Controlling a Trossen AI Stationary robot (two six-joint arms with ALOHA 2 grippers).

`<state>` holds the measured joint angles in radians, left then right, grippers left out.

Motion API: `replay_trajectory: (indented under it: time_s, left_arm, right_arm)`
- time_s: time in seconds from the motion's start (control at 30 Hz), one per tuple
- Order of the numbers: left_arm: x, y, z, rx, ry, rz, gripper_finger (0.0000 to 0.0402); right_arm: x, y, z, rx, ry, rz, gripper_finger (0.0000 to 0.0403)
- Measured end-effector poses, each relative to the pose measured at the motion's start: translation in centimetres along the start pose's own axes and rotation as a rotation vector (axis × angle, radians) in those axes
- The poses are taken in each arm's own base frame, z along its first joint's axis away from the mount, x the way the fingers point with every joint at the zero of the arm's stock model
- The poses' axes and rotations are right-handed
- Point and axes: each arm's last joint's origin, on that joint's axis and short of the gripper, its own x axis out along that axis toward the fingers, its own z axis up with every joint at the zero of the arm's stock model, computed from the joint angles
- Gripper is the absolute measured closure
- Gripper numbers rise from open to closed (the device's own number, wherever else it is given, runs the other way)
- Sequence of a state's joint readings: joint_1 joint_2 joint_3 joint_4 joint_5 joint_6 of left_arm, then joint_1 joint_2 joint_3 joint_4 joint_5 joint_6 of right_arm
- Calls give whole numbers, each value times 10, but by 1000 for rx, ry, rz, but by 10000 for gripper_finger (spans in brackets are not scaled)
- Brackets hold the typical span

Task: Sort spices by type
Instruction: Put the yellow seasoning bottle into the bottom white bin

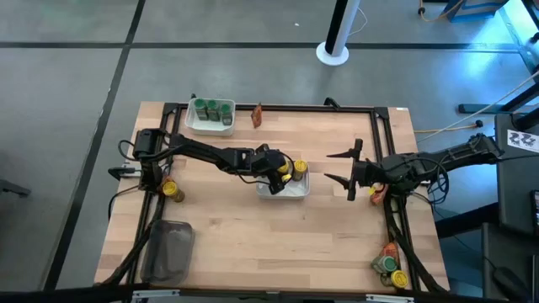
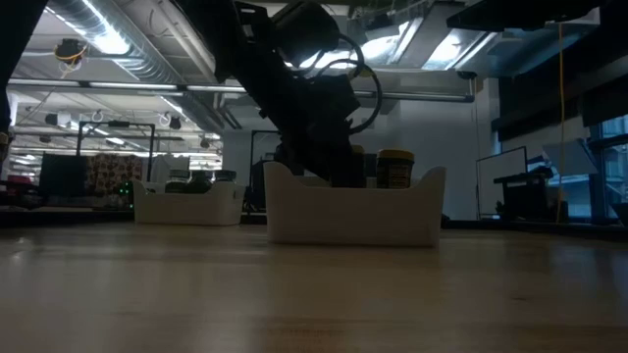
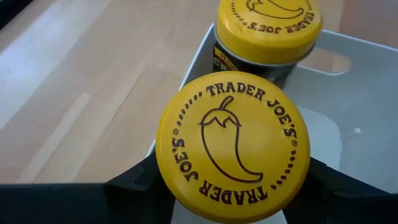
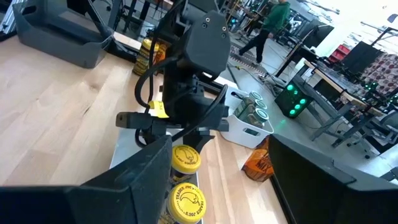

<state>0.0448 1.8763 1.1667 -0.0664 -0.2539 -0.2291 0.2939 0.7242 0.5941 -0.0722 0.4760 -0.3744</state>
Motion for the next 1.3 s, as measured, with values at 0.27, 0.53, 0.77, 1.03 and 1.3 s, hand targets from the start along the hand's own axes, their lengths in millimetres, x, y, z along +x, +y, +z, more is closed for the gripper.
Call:
replay_trajectory:
  time_s: [0.27,0.53,0.77,1.03,1.3]
  left_arm:
    - [0,0,0,1,1,0,186]
    - [0,0,0,-33,-2,9,163]
    - [0,0,0,-60,-3,10,105]
    - [-21,0,11,-18,-11,4,71]
    - [-67,4,29,-11,-44,-13,70]
  right_arm:
    - [0,0,0,0,-2,5,139]
    - [0,0,0,0,-2,5,139]
    - [0,0,0,0,-2,5,139]
    - [0,0,-1,-4,4,7,139]
    - [0,0,0,-3,2,7,139]
